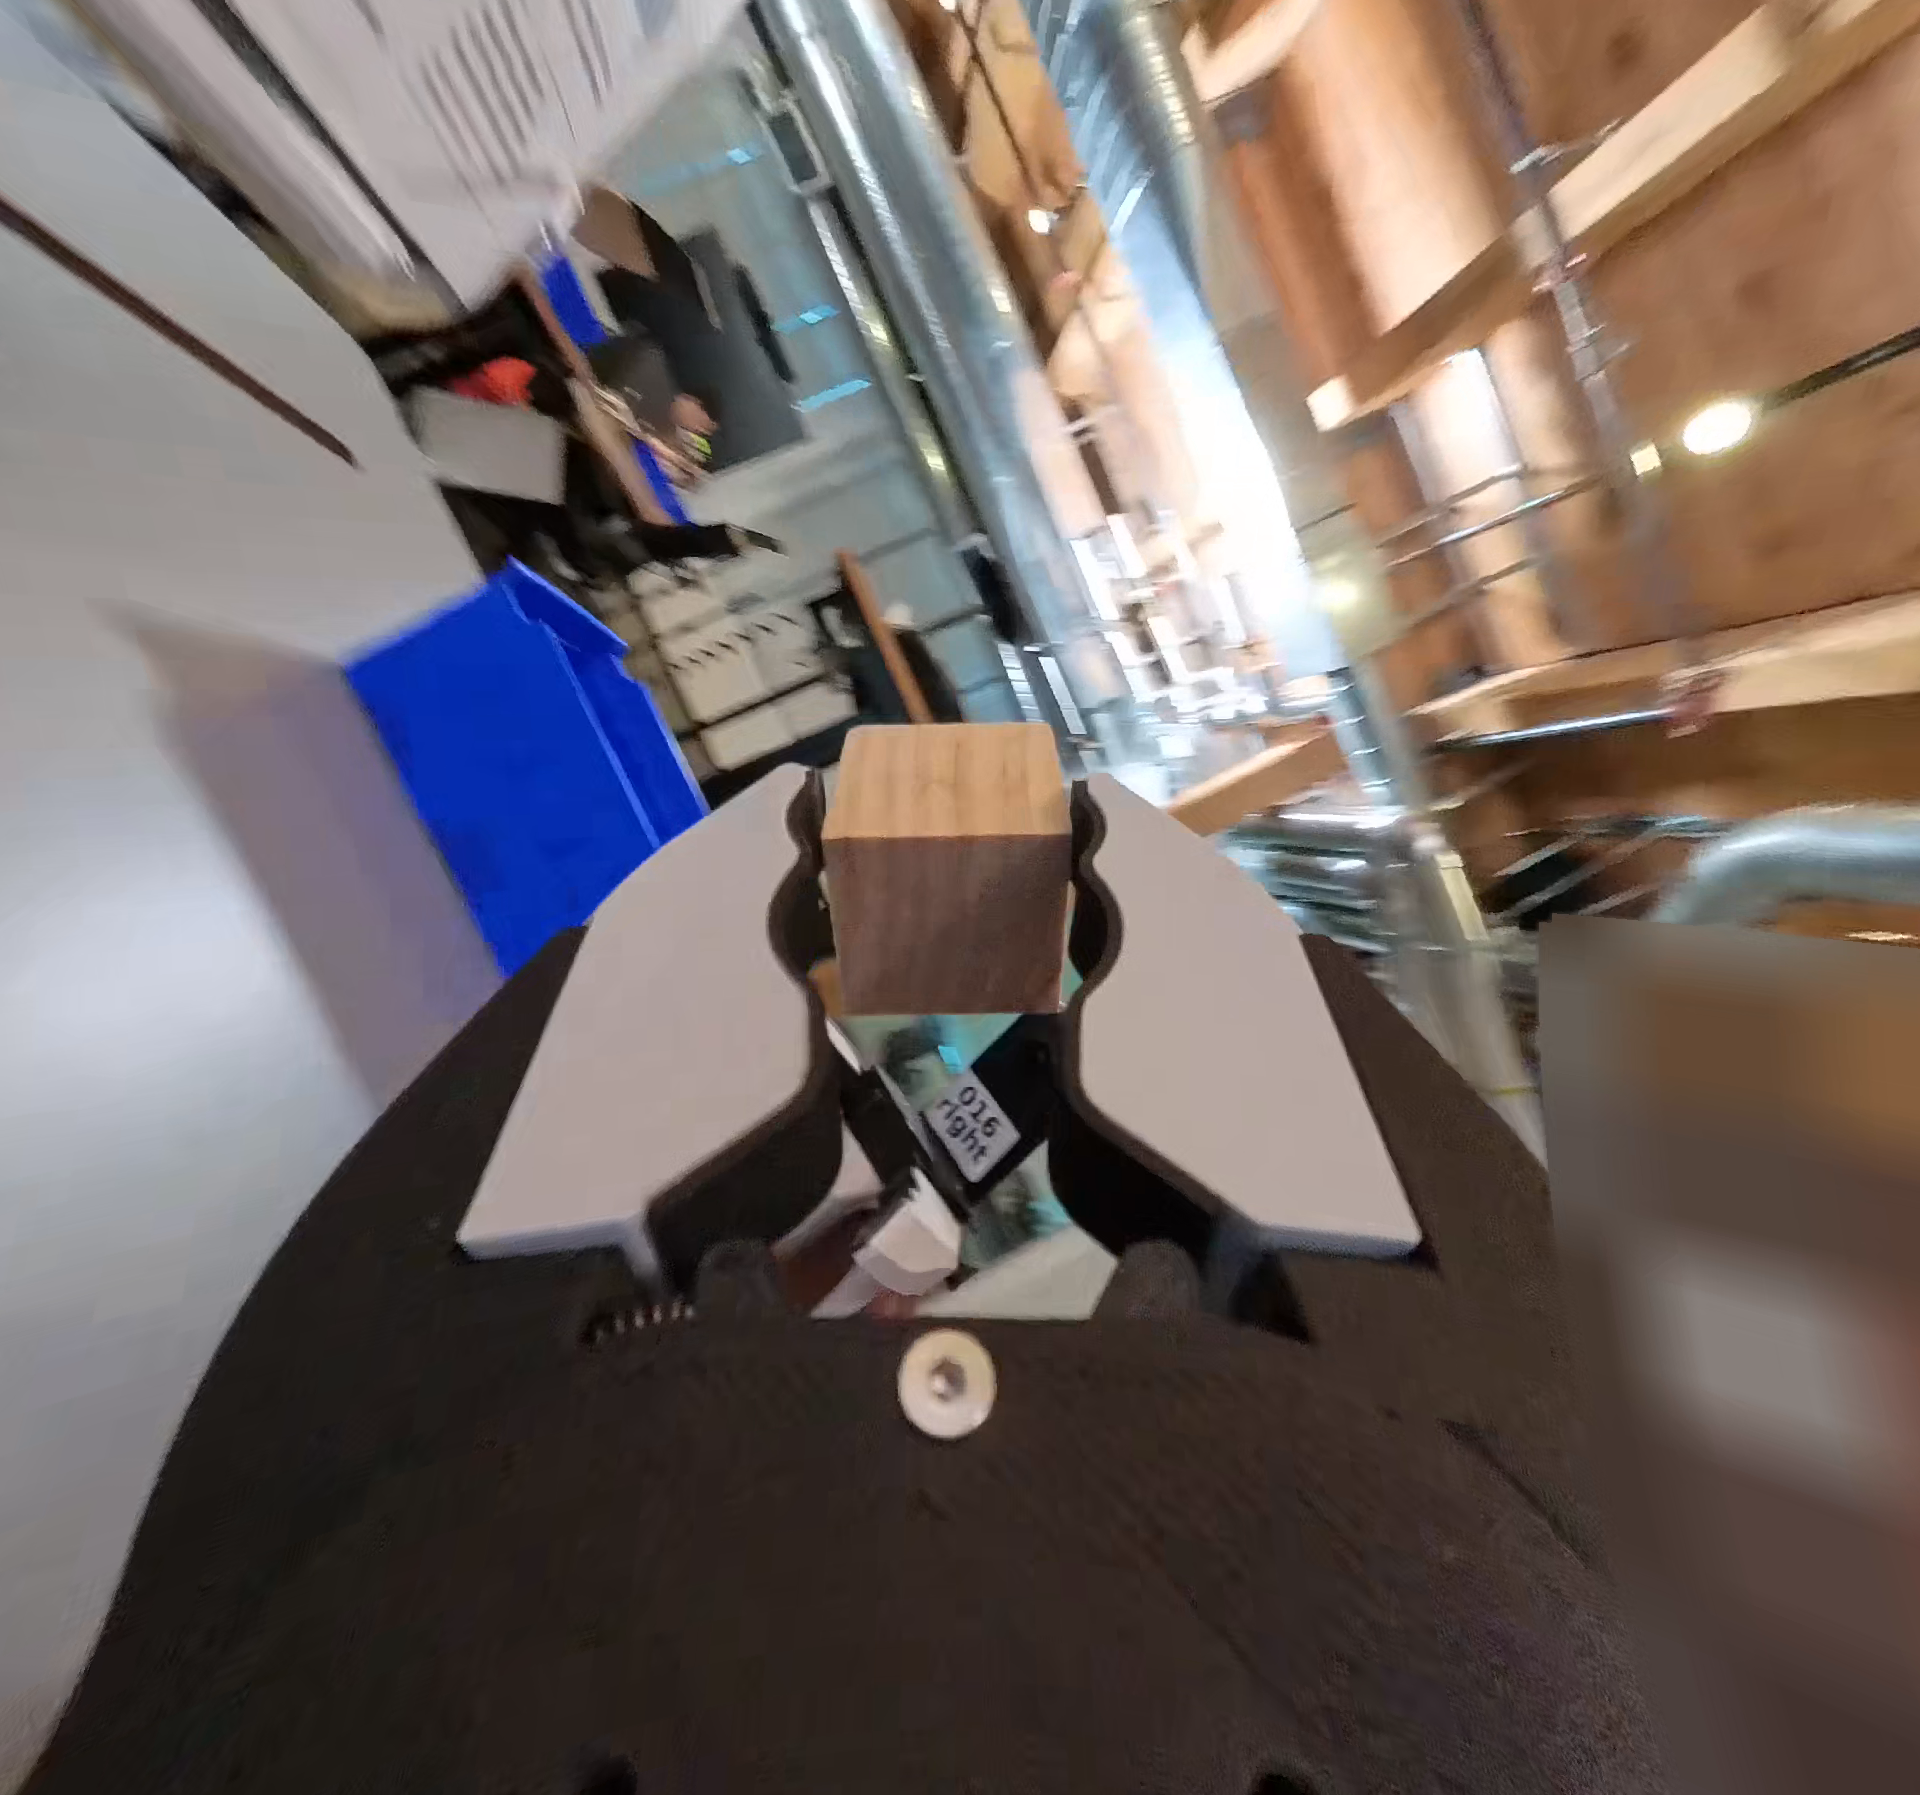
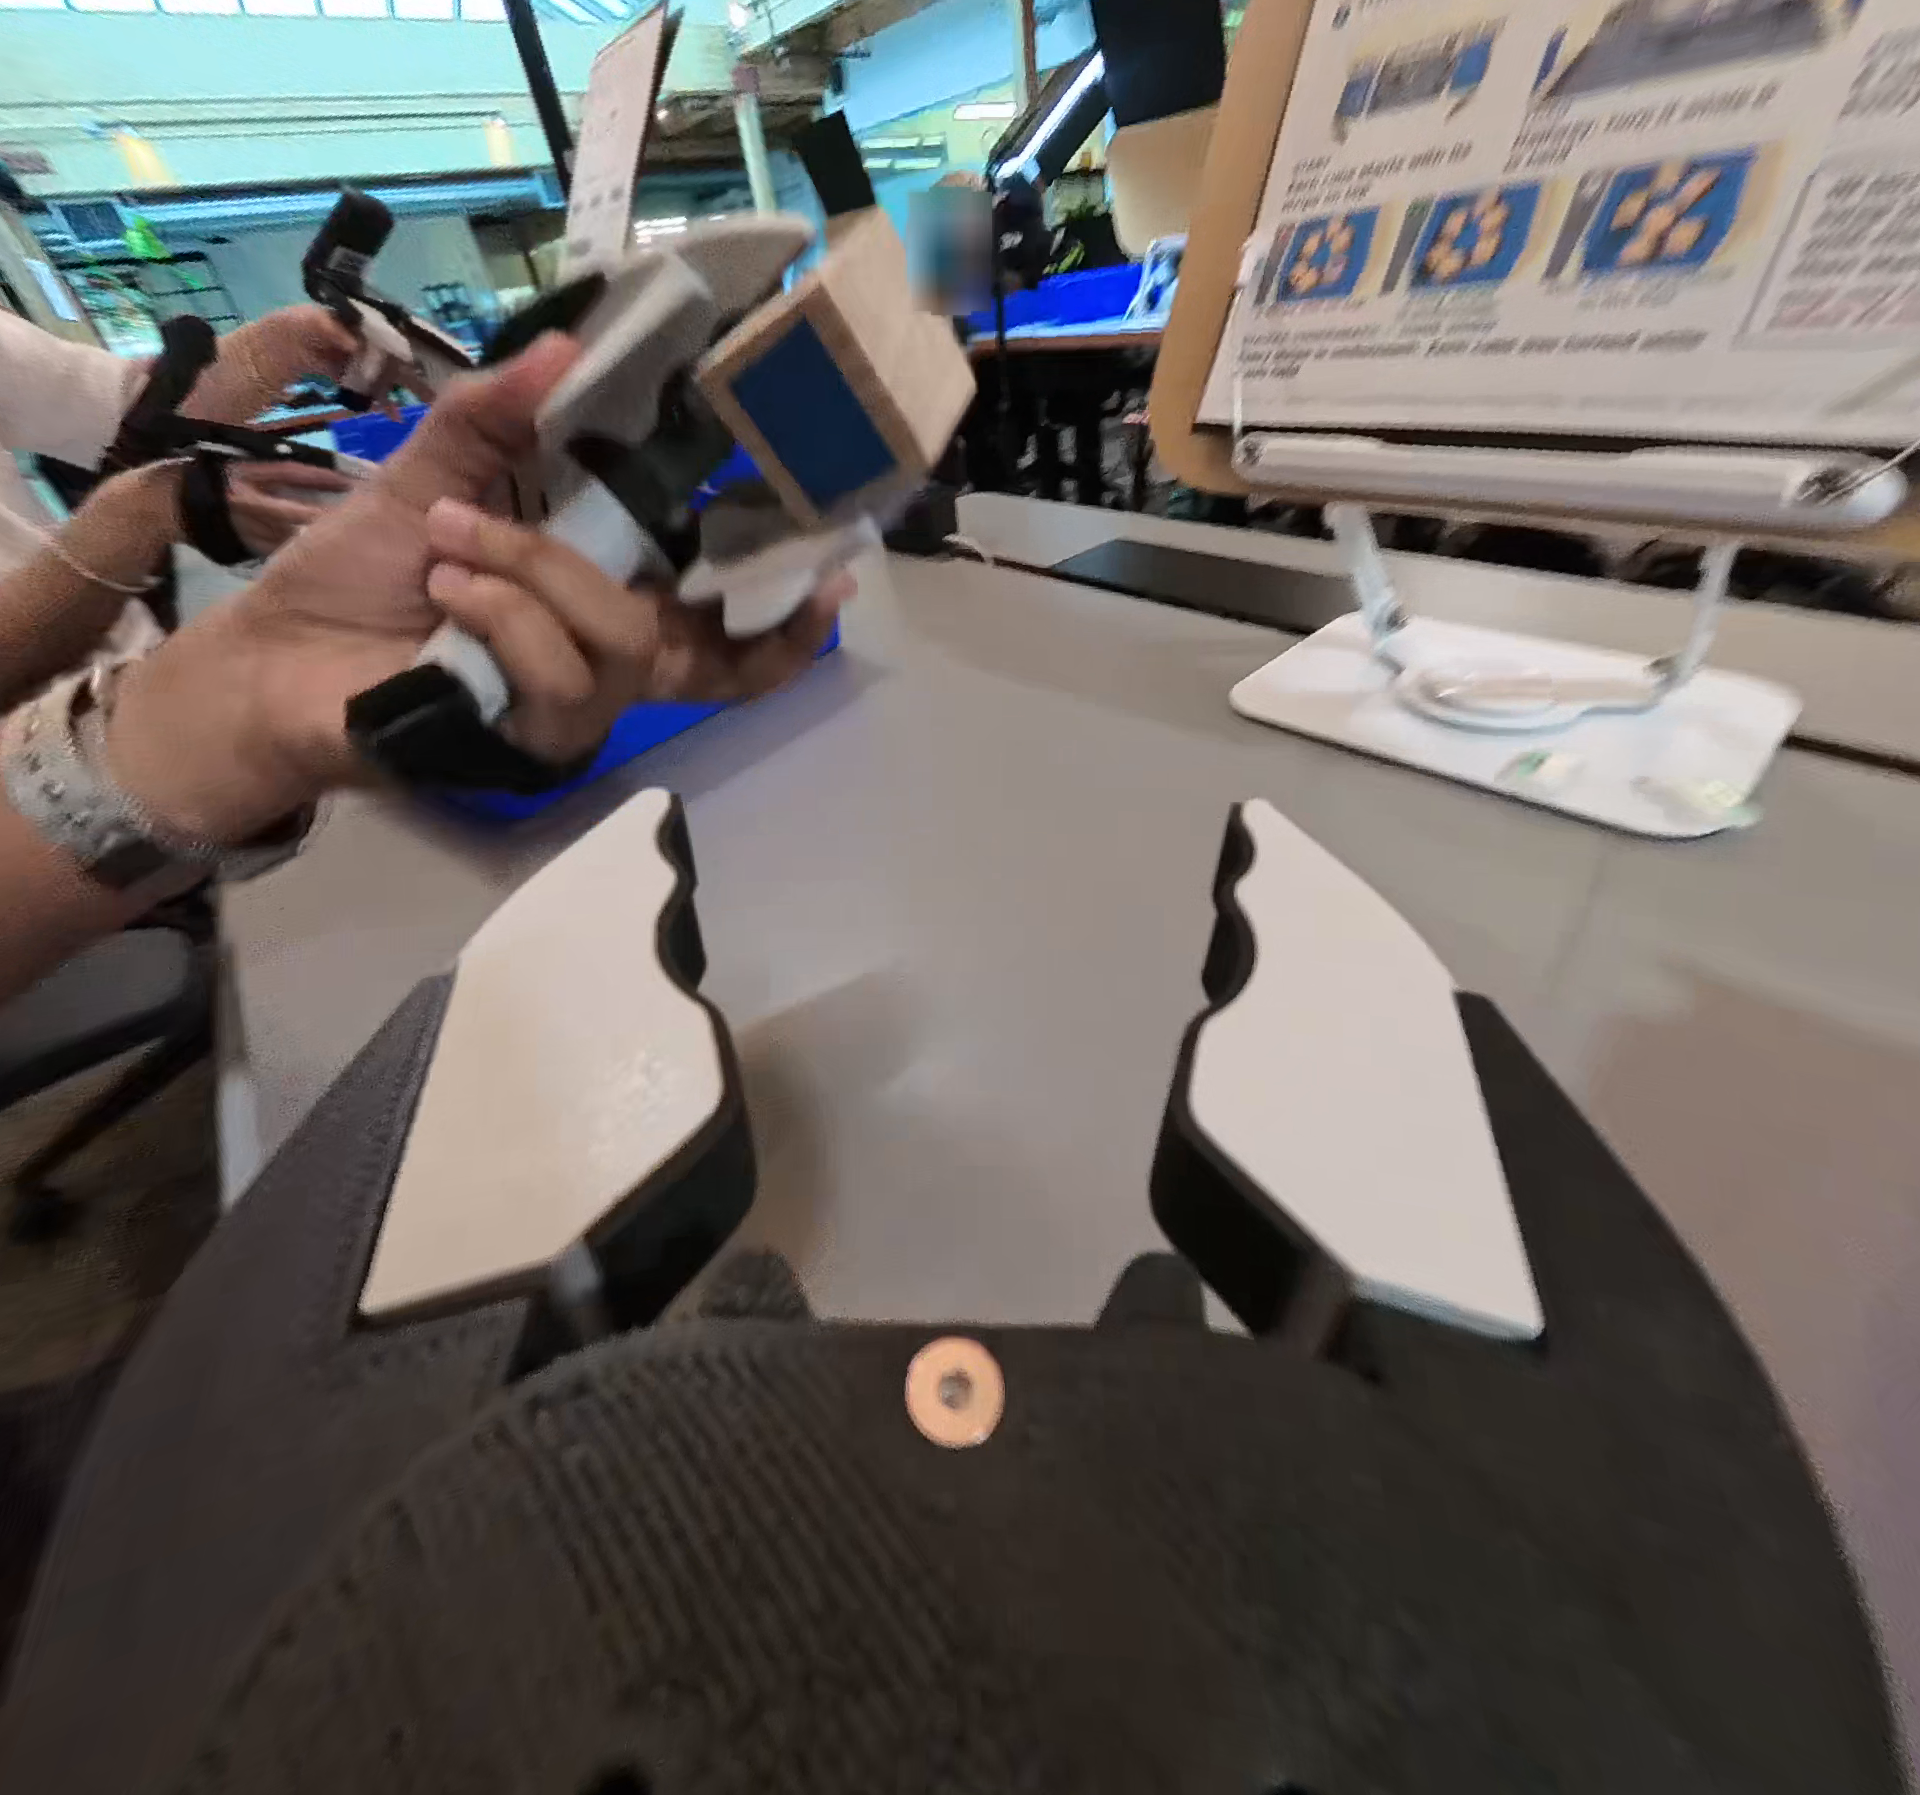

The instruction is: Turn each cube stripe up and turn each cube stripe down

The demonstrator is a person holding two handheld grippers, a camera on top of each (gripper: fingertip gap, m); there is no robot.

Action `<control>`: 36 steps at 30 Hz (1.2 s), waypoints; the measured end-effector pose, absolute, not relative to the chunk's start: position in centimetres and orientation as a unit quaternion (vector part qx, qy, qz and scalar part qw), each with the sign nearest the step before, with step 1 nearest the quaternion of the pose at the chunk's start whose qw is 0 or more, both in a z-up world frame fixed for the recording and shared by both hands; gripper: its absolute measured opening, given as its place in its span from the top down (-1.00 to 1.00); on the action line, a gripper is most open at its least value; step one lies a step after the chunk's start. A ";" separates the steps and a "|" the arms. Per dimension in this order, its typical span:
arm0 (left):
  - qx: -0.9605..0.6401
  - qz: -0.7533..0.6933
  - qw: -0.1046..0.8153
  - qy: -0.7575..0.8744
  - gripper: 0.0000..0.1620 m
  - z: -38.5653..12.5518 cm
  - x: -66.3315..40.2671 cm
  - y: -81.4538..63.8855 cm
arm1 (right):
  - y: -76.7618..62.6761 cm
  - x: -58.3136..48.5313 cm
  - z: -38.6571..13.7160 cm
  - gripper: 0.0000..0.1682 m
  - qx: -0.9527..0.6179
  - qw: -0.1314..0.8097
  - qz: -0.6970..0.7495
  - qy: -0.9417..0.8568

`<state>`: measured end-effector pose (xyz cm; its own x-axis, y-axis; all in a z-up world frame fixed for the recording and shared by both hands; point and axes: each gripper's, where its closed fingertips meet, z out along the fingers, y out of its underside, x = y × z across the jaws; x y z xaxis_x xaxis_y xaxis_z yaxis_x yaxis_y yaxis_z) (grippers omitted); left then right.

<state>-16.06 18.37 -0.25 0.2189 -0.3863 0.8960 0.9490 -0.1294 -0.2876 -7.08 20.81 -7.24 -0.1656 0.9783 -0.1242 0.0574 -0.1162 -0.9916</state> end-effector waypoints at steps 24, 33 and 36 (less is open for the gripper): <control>-0.418 -0.577 0.676 -0.188 0.46 -2.8 -8.7 19.0 | 18.3 -6.7 -5.5 0.15 -0.535 0.185 0.776 -0.278; -0.443 -0.579 0.662 -0.175 0.45 -3.6 -6.8 19.6 | 19.4 -5.7 -4.4 0.51 -0.508 0.177 0.798 -0.272; -0.470 -0.568 0.656 -0.162 0.46 -4.2 -5.7 20.0 | 20.5 -5.3 -4.1 0.52 -0.506 0.180 0.801 -0.264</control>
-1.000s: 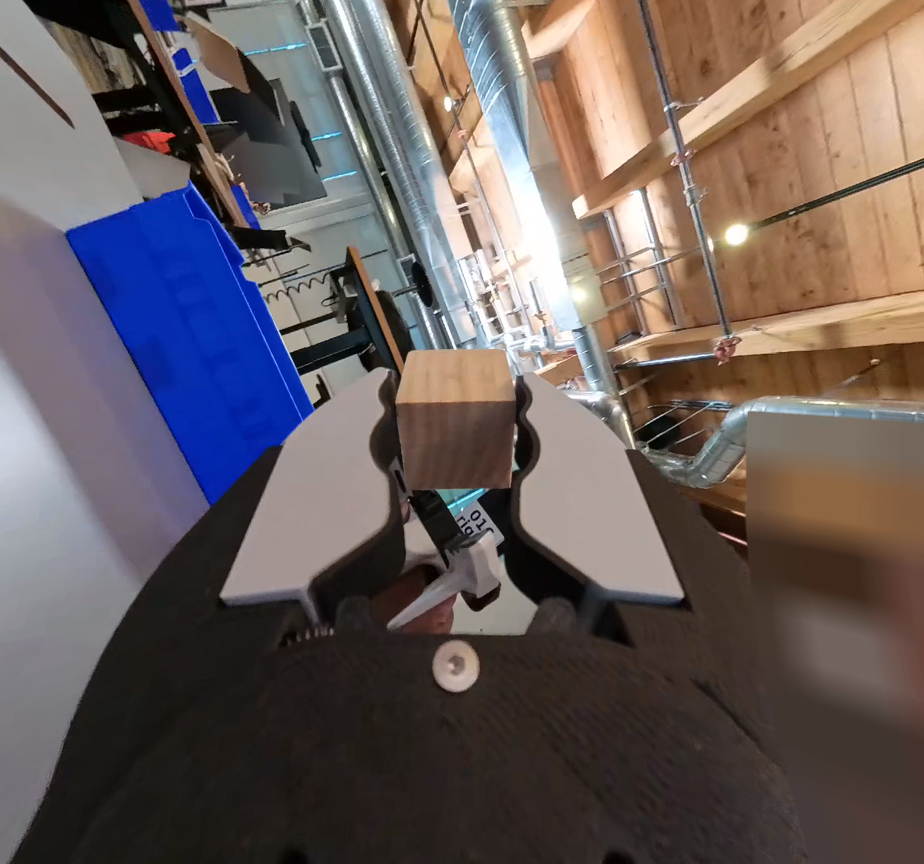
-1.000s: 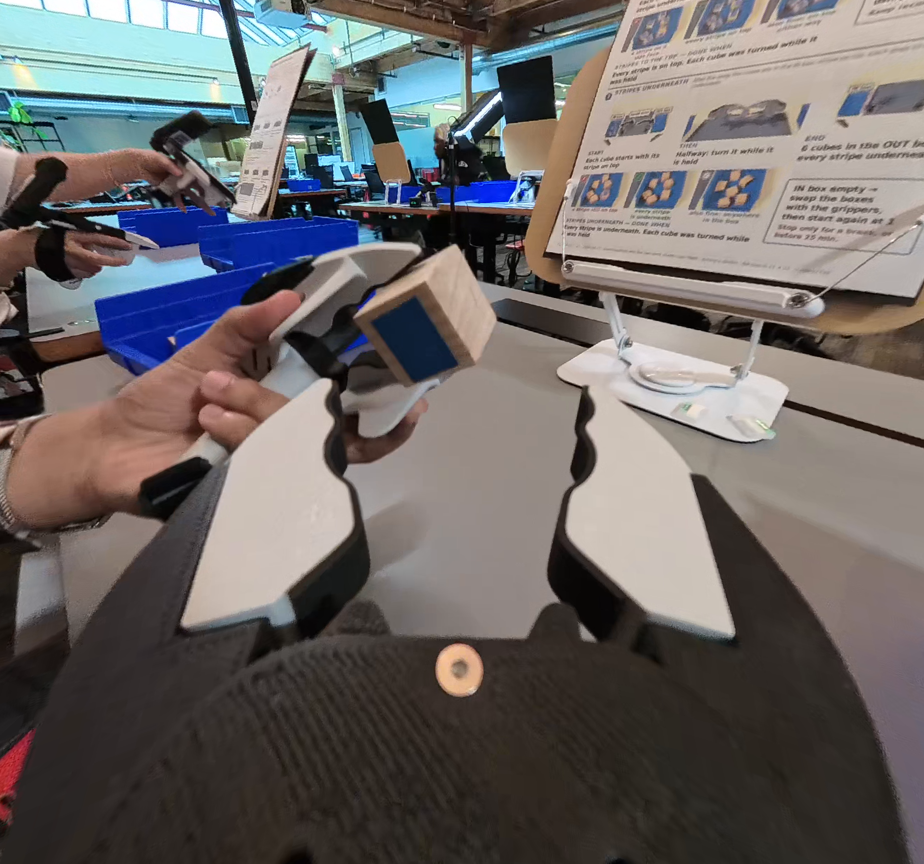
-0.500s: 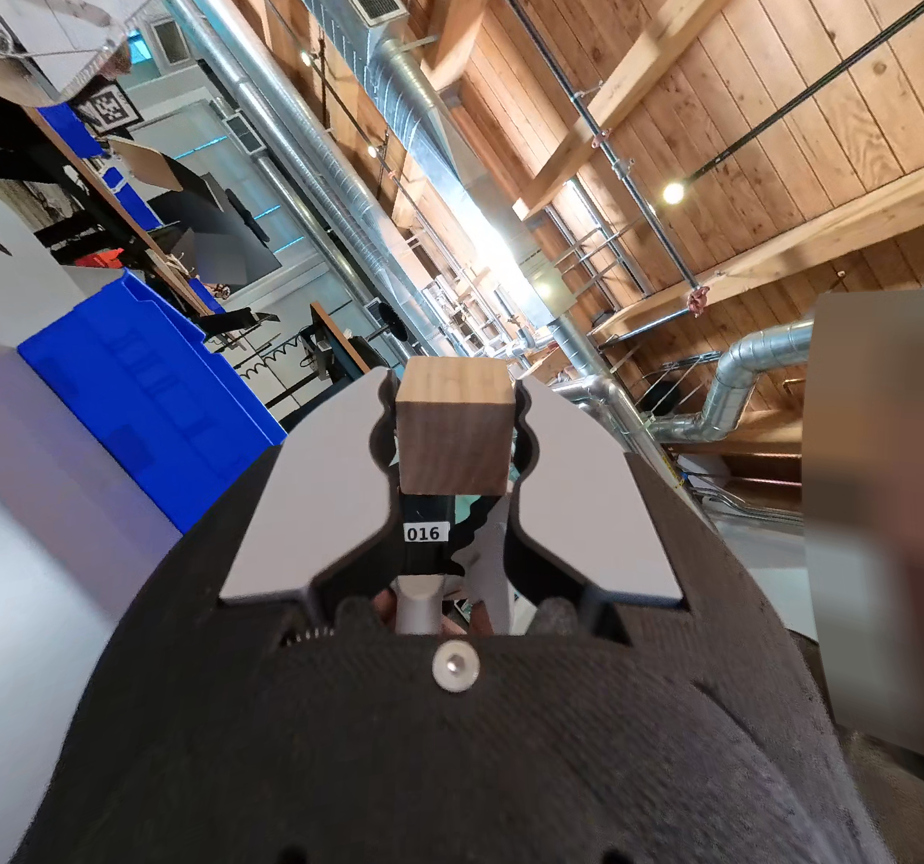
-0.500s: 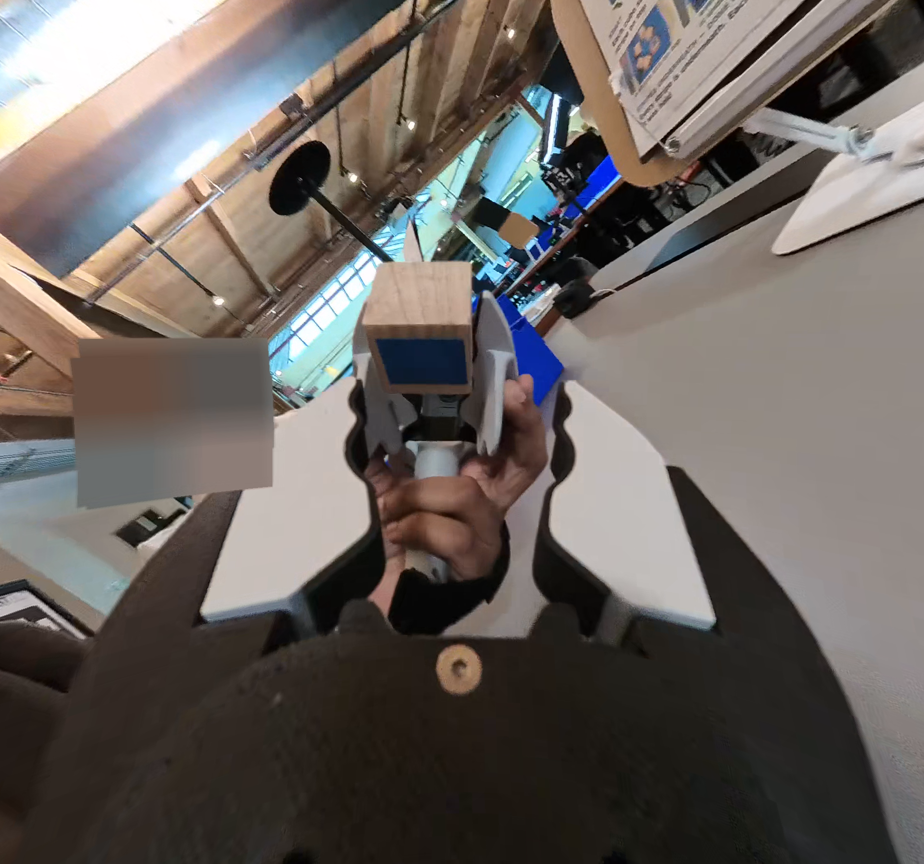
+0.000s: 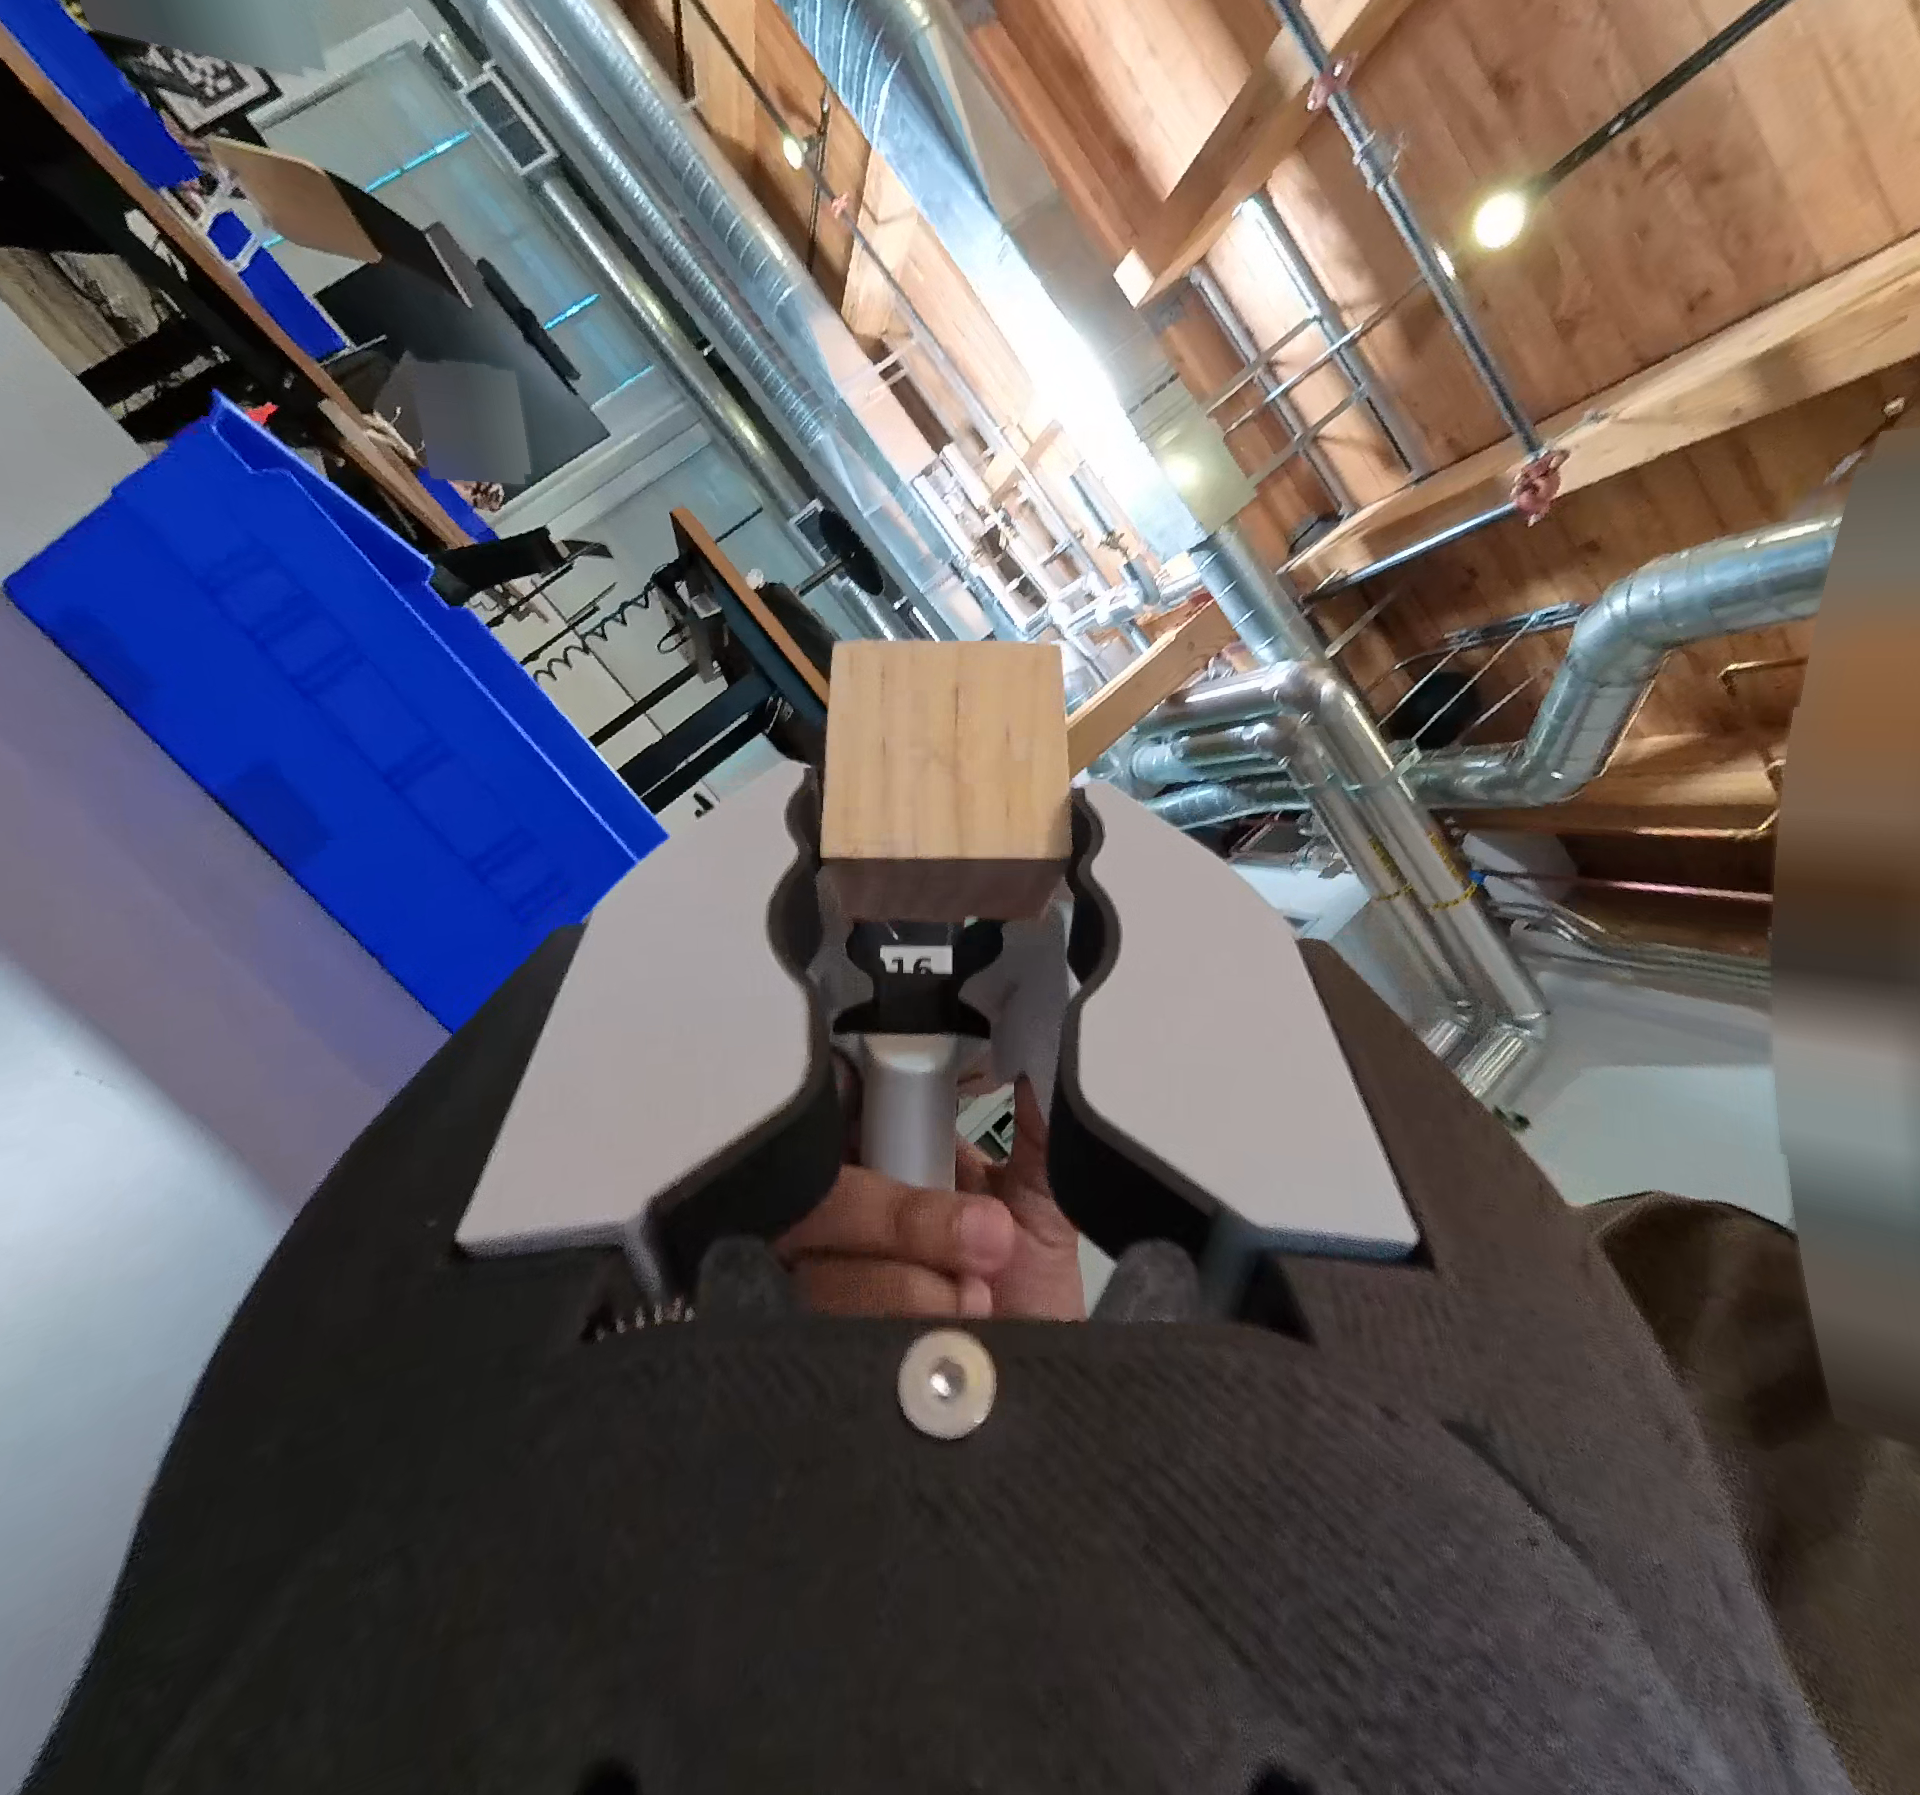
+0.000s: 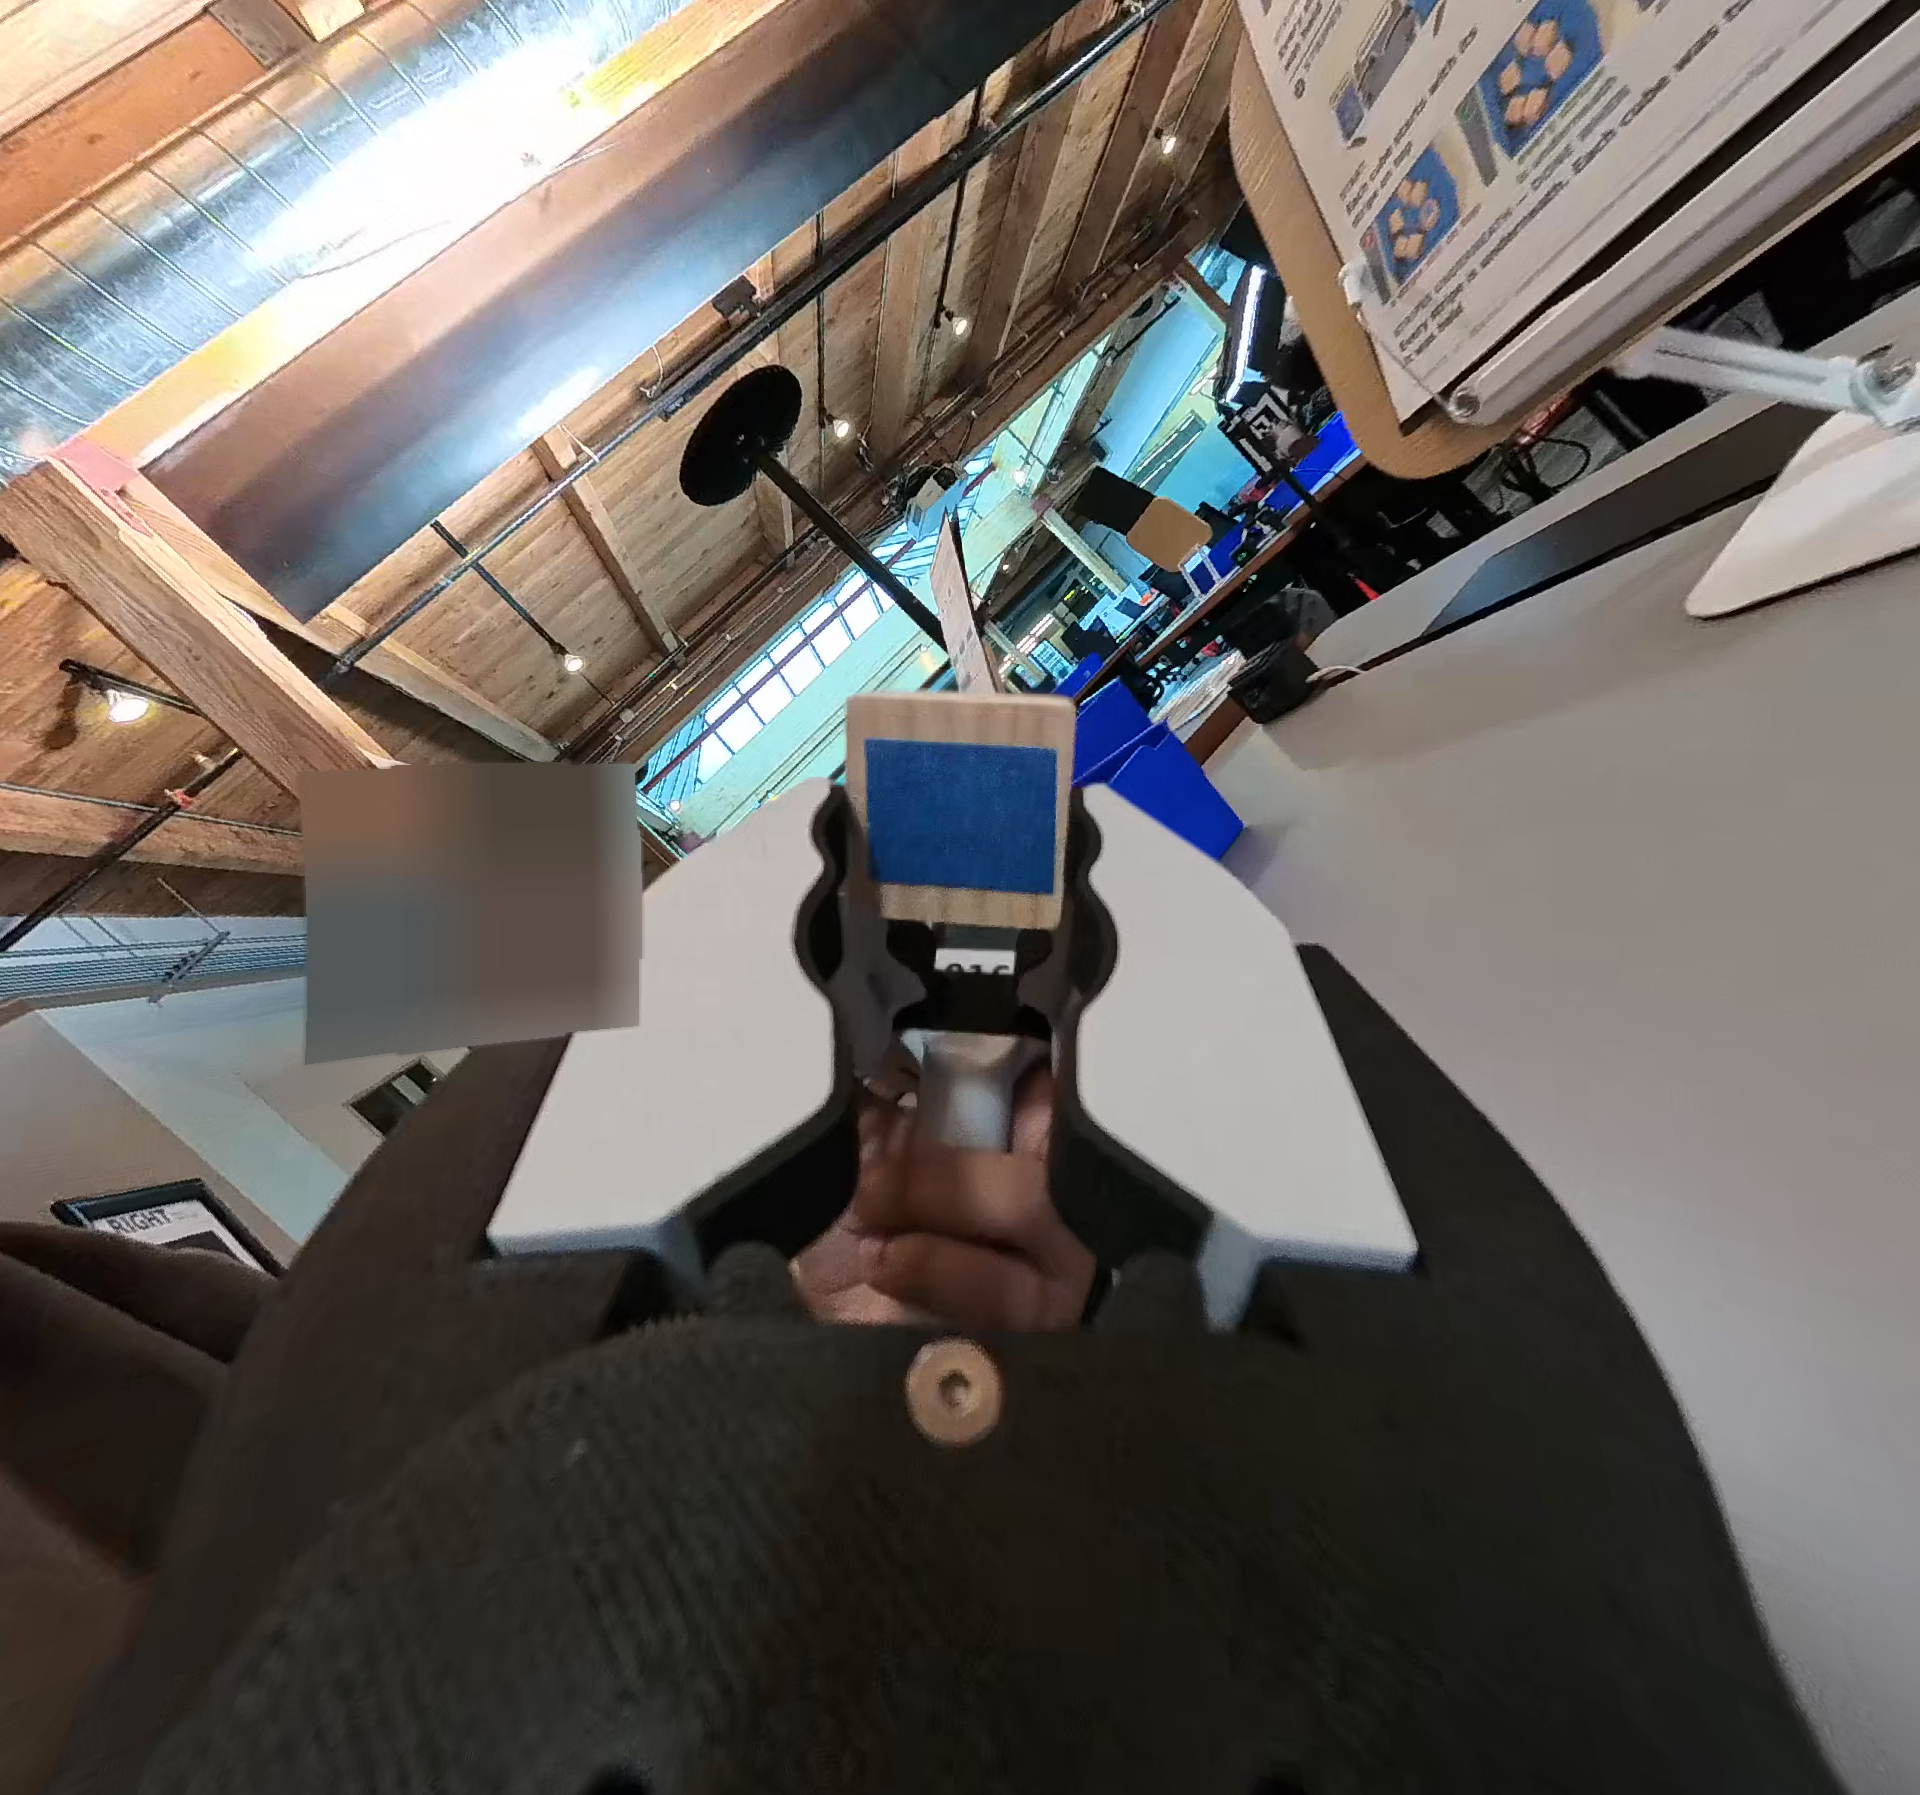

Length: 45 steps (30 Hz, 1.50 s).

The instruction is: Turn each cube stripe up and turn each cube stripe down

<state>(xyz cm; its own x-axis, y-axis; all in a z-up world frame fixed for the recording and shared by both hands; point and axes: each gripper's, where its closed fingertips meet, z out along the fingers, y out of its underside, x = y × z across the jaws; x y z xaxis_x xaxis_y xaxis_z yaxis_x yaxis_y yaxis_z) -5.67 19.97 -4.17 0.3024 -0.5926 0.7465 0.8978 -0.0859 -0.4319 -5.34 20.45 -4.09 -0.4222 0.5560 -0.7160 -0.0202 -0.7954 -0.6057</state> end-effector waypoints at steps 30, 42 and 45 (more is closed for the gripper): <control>-0.498 -0.612 0.590 -0.171 0.51 -6.9 -5.9 21.1 | 45.3 5.4 -14.3 0.51 -0.798 0.356 0.321 -0.364; -0.502 -0.620 0.579 -0.171 0.51 -7.3 -5.6 21.1 | 45.1 5.8 -18.4 0.50 -0.824 0.312 0.221 -0.418; -0.502 -0.620 0.578 -0.171 0.51 -7.3 -5.6 21.1 | 45.1 5.9 -18.4 0.50 -0.826 0.311 0.223 -0.415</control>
